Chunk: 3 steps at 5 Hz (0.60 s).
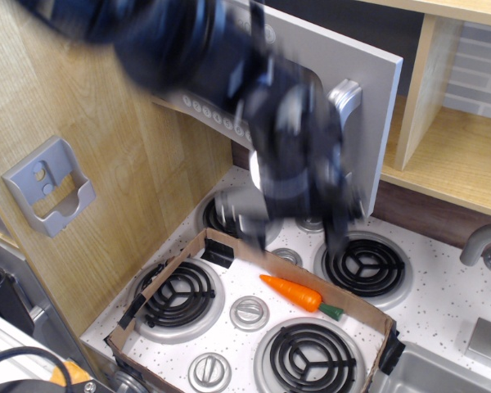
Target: Open microwave
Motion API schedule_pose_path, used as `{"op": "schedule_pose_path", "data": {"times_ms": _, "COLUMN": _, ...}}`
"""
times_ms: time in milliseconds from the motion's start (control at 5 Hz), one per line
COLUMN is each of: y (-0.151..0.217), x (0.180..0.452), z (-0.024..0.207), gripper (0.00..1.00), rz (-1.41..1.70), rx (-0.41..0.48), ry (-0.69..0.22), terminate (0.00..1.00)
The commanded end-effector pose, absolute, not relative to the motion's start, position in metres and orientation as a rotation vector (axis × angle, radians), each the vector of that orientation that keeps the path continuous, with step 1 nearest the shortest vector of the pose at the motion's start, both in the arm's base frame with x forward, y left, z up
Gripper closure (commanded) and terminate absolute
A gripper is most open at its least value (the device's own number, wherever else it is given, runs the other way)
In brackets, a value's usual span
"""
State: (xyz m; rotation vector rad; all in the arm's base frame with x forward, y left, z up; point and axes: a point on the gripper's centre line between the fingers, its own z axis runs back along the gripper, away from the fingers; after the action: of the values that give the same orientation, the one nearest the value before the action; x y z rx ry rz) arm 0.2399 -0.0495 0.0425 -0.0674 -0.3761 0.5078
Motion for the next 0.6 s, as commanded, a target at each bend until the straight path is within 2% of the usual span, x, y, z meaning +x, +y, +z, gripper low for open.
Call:
{"op": "schedule_pose_path", "data": {"times_ms": 0, "y": -0.126, "x": 0.275, "z": 0.065, "gripper": 0.00, "rz": 0.400, "rx": -0.121, "ry": -0.432, "terminate": 0.00}}
{"op": "schedule_pose_path", "data": {"times_ms": 200, "y": -0.156, "x": 0.302, "z": 0.076, "gripper": 0.00, "rz": 0.211, "rx": -0.135, "ry": -0.384, "terminate": 0.00}}
{"op": "schedule_pose_path", "data": {"times_ms": 400, "y": -0.175, "x": 0.325, "z": 0.088, "gripper": 0.00, "rz": 0.080, "rx": -0.190, "ry": -0.289, "terminate": 0.00}}
